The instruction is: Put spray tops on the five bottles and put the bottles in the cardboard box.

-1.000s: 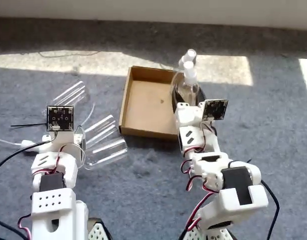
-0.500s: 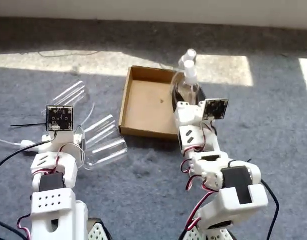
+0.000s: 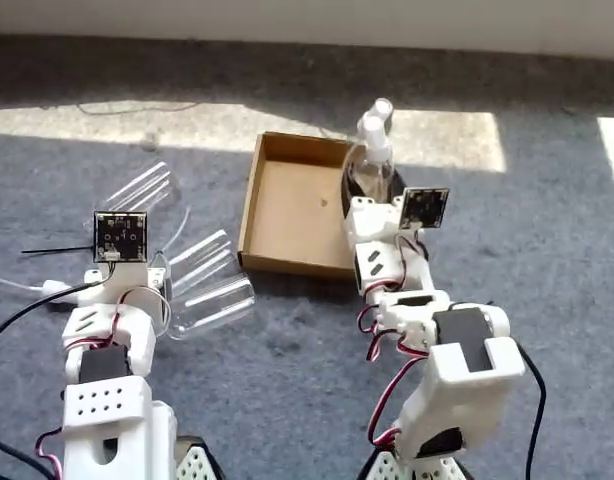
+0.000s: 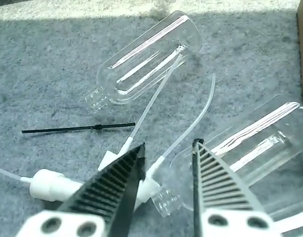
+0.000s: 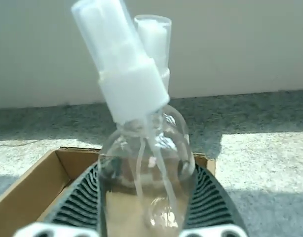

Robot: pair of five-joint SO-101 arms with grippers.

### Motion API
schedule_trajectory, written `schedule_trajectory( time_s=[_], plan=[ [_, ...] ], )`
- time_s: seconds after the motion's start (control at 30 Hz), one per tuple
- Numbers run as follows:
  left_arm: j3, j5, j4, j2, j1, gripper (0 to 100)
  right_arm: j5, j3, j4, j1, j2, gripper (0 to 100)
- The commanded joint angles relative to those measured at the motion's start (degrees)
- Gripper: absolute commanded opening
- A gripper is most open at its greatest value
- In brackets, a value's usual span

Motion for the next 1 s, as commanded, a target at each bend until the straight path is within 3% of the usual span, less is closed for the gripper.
schedule_trajectory(
  time_s=[0.0,0.97],
  plan=[
    [-0.3,-0.1,-1.1,-0.8,0.0,15,-0.4,-2.7,-1.3,0.7,-0.2,0.4],
    [0.7,-0.2,-1.3,-0.9,1.1,15,-0.4,-2.3,-1.1,0.4,0.0,0.4]
  ],
)
